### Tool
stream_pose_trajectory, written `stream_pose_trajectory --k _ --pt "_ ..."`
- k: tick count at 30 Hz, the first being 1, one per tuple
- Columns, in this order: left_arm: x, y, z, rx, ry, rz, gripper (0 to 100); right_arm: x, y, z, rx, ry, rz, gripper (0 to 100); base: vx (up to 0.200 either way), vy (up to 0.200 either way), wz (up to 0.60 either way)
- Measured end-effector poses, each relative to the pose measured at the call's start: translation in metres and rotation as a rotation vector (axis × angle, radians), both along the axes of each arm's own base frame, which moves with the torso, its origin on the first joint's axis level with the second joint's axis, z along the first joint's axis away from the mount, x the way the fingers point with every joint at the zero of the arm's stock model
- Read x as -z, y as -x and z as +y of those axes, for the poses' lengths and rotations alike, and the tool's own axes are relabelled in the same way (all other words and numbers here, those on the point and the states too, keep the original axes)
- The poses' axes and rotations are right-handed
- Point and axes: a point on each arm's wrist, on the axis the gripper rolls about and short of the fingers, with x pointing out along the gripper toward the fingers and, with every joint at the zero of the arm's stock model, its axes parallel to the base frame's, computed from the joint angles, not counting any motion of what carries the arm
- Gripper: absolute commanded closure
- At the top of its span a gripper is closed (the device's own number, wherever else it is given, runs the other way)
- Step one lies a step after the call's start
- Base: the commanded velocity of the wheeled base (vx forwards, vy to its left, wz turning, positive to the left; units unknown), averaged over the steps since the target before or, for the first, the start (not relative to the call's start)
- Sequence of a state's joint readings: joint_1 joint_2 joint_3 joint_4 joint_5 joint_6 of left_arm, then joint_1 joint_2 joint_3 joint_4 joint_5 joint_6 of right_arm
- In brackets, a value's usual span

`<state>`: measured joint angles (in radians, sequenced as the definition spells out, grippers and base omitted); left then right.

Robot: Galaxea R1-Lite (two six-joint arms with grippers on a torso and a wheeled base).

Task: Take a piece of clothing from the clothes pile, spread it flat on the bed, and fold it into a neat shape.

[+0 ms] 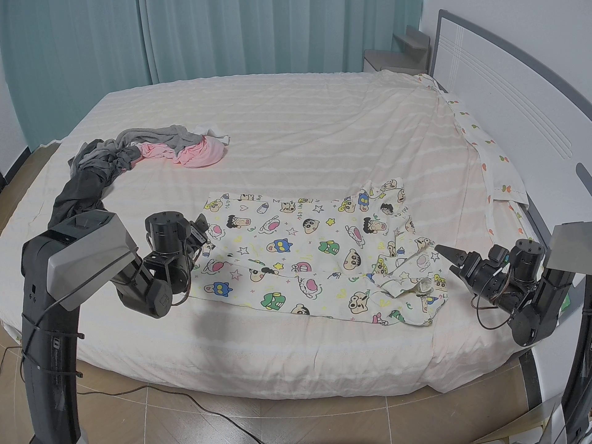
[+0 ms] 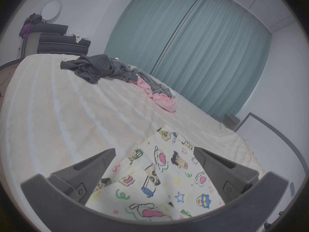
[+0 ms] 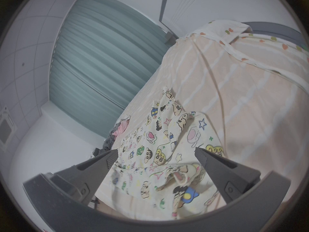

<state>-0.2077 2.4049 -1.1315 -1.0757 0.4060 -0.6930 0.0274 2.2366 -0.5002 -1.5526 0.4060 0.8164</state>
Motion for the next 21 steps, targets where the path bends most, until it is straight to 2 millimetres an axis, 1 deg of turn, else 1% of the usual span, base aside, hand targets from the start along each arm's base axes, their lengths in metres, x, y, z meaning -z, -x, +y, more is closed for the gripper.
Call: stream_pose_trajectory --k 2,5,7,9,14,17,21 --pt "-0.008 0.001 0.003 -0.007 0.005 -0.013 0 -0.007 0.007 0.007 -0.004 -0.065 0.023 0 0.0 0.0 0.0" --pt "-0.022 0.009 0.009 -0.02 0.019 -0.028 0 -0.019 0.02 0.023 -0.026 -0.145 0.052 0 0.0 0.0 0.0" --pt "-0.03 0.019 0.012 -0.022 0.043 -0.027 0 -0.024 0.027 0.033 -0.043 -0.17 0.063 0 0.0 0.0 0.0" --pt "-0.034 0.032 0.015 -0.016 0.068 -0.011 0 -0.026 0.032 0.039 -0.057 -0.185 0.073 0 0.0 0.0 0.0" --pt "-0.035 0.078 0.024 0.038 0.174 0.07 0 -0.026 0.038 0.052 -0.073 -0.204 0.096 0 0.0 0.0 0.0" --pt "-0.033 0.112 0.031 0.106 0.298 0.135 0 -0.022 0.038 0.057 -0.066 -0.208 0.111 0 0.0 0.0 0.0" --pt "-0.033 0.148 0.039 0.23 0.471 0.203 0 -0.013 0.035 0.064 -0.035 -0.205 0.136 0 0.0 0.0 0.0"
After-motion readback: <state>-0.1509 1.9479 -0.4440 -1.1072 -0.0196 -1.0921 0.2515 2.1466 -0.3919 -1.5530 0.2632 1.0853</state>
